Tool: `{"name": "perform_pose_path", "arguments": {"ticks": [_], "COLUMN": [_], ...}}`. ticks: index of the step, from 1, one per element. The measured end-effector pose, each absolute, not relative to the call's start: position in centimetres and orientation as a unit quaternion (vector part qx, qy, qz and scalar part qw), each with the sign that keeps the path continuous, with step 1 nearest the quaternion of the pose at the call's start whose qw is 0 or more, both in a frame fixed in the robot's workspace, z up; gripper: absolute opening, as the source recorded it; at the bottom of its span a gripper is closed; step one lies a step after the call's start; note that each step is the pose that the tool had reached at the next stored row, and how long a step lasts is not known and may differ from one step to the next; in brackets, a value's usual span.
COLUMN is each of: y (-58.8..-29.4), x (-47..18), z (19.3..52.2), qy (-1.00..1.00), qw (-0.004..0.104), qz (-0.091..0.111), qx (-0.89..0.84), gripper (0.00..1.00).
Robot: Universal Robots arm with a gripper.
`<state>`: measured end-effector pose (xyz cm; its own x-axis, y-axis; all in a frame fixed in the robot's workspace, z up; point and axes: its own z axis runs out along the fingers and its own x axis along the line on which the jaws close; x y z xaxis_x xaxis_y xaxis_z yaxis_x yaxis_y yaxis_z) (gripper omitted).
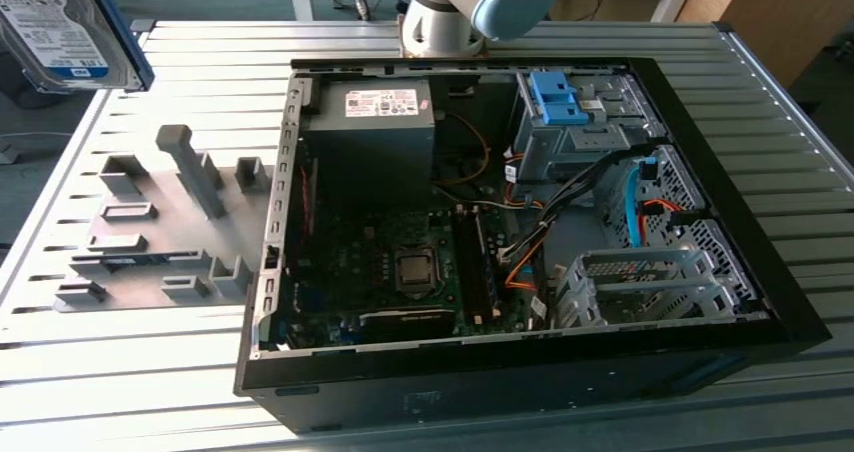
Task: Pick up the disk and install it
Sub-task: 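Pick up the disk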
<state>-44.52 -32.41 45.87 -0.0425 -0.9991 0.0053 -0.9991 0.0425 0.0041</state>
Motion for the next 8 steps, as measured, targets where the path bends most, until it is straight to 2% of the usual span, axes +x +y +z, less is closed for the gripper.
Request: {"name": "perform_pose_path", "arguments": {"ticks": [8], "y": [-32.4], "x": [-44.5], "z": [47.1], "qy": [-0.722], "qw": [0.003], "qz": [0.0], "qx": [0.692], "gripper": [0.36]}}
